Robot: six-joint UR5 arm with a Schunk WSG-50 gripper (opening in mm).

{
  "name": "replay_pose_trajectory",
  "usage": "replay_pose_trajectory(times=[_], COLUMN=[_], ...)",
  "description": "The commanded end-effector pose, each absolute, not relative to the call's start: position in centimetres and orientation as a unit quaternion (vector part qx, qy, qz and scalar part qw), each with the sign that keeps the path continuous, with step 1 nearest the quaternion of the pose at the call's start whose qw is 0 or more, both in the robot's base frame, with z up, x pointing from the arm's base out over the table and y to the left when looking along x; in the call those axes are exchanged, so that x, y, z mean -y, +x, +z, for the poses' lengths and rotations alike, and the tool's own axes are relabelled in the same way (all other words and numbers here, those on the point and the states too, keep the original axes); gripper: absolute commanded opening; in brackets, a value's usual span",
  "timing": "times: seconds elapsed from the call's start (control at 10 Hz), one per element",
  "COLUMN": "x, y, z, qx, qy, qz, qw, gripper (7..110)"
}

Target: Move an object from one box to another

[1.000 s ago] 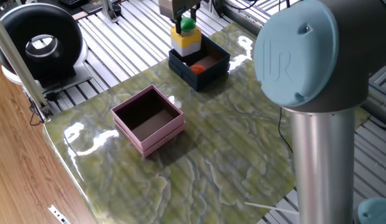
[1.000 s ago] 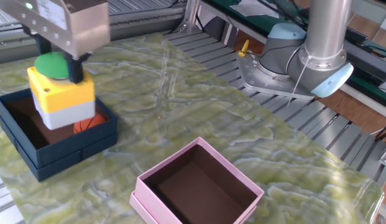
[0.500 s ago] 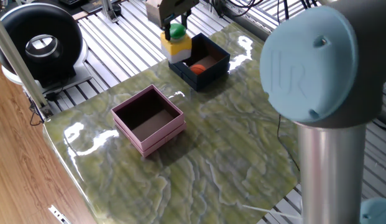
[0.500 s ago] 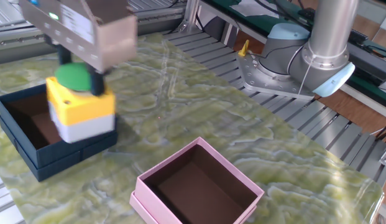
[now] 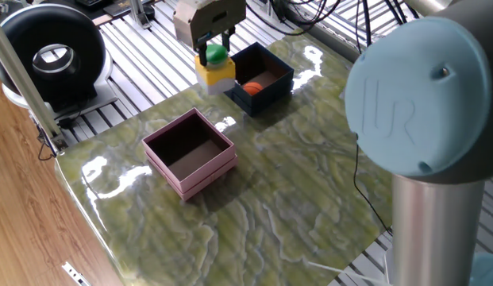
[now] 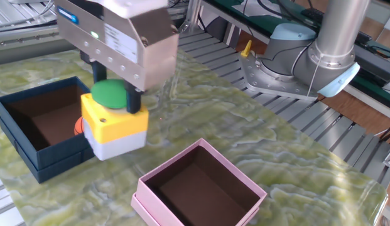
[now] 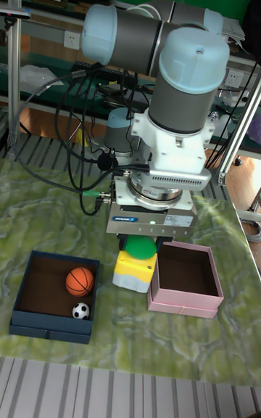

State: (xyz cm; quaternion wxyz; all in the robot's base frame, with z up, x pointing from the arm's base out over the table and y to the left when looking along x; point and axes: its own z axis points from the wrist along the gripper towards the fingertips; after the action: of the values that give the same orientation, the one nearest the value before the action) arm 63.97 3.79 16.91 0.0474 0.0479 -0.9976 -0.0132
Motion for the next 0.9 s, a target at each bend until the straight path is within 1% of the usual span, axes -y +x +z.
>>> replay_pose_trajectory(times=[0.0, 0.2, 0.4, 0.7, 0.8], x=[-4.3, -3.0, -2.6, -3.0, -4.0], y=[63.0, 62.9, 63.4, 63.6, 63.5], z=[16.9, 16.9, 16.9, 16.8, 16.8], qx=[0.995, 0.99, 0.983, 0.982, 0.985], qy=[0.079, 0.126, 0.176, 0.18, 0.167], qz=[-0.017, 0.006, 0.012, 0.005, -0.001], qw=[0.058, 0.063, 0.055, 0.049, 0.047], gripper=[7, 7, 7, 7, 7])
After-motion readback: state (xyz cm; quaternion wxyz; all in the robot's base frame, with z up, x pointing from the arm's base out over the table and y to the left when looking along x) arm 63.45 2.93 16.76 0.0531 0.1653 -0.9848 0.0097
